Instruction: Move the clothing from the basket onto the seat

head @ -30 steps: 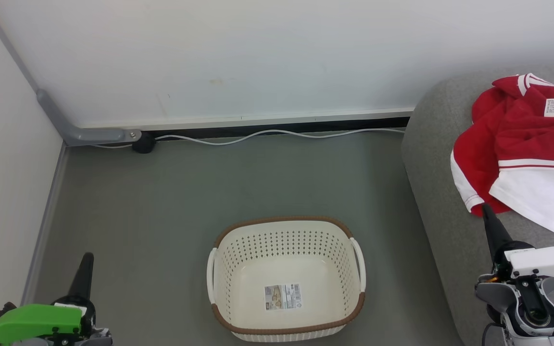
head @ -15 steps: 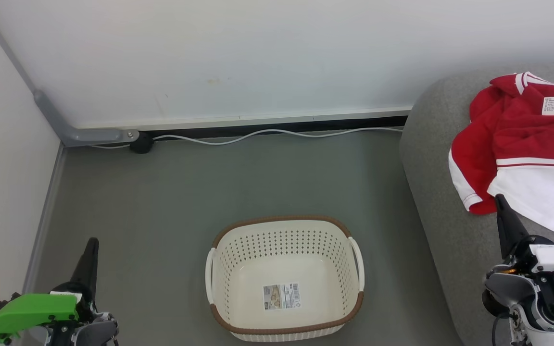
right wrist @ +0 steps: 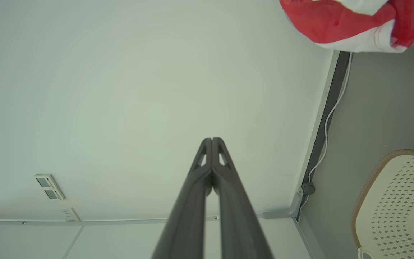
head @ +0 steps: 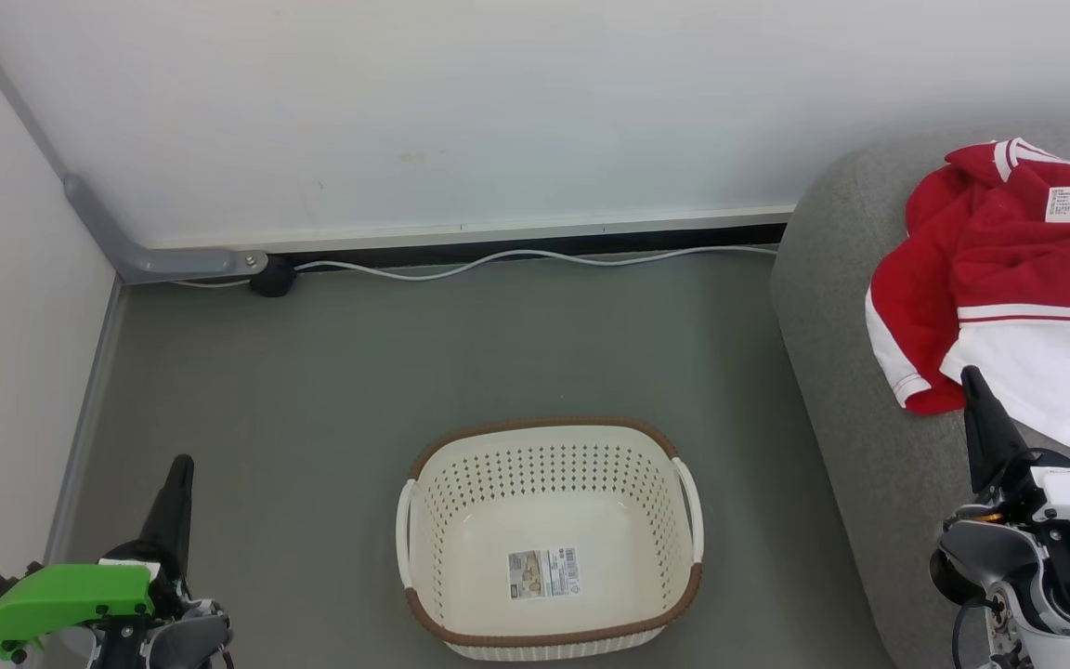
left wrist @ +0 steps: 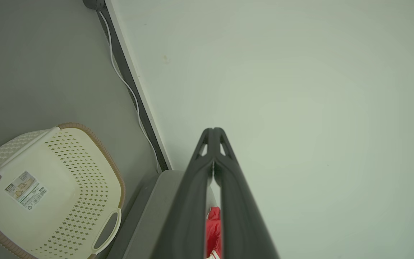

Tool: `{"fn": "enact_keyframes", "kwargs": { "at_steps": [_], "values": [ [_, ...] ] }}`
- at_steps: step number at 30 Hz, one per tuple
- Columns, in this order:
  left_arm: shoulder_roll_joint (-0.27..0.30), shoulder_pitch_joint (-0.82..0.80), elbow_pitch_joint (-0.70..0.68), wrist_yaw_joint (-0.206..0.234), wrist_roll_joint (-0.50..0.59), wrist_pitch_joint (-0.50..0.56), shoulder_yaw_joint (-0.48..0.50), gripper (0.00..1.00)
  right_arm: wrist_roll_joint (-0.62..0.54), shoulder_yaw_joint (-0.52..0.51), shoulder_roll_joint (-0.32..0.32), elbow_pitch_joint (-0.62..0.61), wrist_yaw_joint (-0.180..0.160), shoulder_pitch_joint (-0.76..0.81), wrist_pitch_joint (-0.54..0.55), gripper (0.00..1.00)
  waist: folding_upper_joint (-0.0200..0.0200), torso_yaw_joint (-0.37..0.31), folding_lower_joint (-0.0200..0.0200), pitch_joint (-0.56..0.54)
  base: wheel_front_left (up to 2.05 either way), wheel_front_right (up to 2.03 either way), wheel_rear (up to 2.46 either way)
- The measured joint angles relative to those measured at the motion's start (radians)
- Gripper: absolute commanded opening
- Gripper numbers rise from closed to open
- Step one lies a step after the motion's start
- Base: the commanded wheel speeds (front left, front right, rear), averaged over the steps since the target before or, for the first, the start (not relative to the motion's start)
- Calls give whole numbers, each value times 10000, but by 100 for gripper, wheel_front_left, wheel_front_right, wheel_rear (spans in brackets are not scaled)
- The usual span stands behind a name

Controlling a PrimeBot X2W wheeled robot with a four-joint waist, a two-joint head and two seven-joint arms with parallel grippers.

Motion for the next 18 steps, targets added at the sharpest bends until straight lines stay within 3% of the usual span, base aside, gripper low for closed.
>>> {"fn": "enact_keyframes", "kwargs": {
  "at_steps": [18],
  "values": [
    [0,-13,65,-33,0,2,10,0,2,31,0,-48,0,-1,-13,0,0,2,0,0,0,0,0]
  ]
}}
